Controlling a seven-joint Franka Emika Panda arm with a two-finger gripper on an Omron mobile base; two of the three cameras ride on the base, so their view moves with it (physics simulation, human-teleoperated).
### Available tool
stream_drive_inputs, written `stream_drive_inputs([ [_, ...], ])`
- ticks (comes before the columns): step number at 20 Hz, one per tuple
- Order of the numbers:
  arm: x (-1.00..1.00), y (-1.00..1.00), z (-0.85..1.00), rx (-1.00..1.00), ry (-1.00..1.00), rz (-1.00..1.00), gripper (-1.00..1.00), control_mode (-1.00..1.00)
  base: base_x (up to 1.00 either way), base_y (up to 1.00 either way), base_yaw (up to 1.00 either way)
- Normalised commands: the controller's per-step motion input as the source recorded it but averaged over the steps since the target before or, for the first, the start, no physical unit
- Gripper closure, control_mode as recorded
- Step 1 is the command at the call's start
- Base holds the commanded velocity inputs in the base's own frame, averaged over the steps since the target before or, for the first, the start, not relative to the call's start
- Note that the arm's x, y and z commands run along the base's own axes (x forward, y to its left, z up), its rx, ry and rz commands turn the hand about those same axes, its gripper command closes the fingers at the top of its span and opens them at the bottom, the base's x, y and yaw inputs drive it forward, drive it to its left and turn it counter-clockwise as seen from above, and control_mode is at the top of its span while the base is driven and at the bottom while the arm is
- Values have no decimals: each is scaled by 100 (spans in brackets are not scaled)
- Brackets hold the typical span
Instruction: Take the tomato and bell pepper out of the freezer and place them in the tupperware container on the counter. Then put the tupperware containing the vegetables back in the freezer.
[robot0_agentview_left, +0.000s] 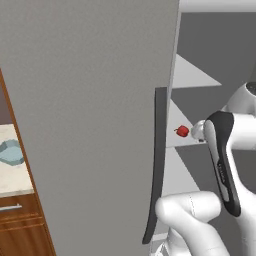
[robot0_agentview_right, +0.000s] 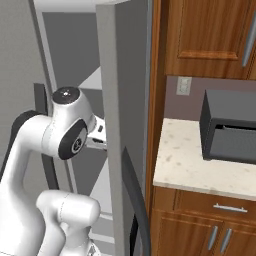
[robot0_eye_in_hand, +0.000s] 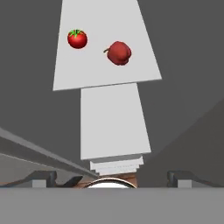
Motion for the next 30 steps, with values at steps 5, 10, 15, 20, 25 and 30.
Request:
stream_drive_inputs([
  [5, 77, -8, -20, 0, -3, 0, -100, -100, 0, 0, 0],
  [10, 80, -21, -16, 0, 0, 0, -100, -100, 0, 0, 0],
  [15, 70, -16, -29, 2, 0, 0, -100, -100, 0, 0, 0],
  [20, 44, -5, -38, 1, 0, 3, -100, -100, 0, 0, 0],
  [25, 37, 0, -37, 0, 0, 7, -100, -100, 0, 0, 0],
  [30, 46, 0, -27, 0, 0, 5, -100, -100, 0, 0, 0],
])
